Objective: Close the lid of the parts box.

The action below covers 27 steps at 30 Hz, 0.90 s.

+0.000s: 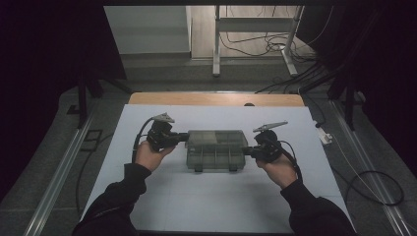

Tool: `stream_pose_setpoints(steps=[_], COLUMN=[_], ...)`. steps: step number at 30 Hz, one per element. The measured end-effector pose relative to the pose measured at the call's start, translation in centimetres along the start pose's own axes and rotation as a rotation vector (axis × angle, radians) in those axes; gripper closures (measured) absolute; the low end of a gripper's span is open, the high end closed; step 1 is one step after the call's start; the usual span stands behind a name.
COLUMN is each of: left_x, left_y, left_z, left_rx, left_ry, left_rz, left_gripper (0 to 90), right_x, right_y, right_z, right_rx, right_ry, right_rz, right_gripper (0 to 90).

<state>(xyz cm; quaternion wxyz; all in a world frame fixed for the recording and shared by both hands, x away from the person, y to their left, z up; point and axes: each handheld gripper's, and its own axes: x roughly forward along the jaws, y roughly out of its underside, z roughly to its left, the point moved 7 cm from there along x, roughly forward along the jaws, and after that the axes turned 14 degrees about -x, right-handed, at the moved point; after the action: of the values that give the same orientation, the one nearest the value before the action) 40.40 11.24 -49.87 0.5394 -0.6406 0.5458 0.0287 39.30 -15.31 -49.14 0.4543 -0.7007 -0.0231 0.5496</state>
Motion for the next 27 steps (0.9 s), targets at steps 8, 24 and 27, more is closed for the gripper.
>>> stream_pose_setpoints(steps=[8, 24, 27], left_x=[0.2, 1.2, 1.6], left_y=[1.6, 4.1, 4.5], left_z=[-1.5, -1.9, -1.7], left_rx=[0.013, -0.003, -0.01], left_ry=[0.005, -0.034, -0.046], left_rz=[0.035, 0.104, 0.118], left_gripper=[88.8, 88.7, 88.8], right_x=[0.4, 0.1, 0.8], right_y=[1.3, 1.2, 1.4], right_z=[0.8, 1.1, 0.8], right_rx=[-0.014, -0.038, -0.046], right_ry=[-0.018, -0.003, 0.008], right_rz=[0.038, 0.007, 0.022], right_gripper=[88.7, 88.6, 88.6])
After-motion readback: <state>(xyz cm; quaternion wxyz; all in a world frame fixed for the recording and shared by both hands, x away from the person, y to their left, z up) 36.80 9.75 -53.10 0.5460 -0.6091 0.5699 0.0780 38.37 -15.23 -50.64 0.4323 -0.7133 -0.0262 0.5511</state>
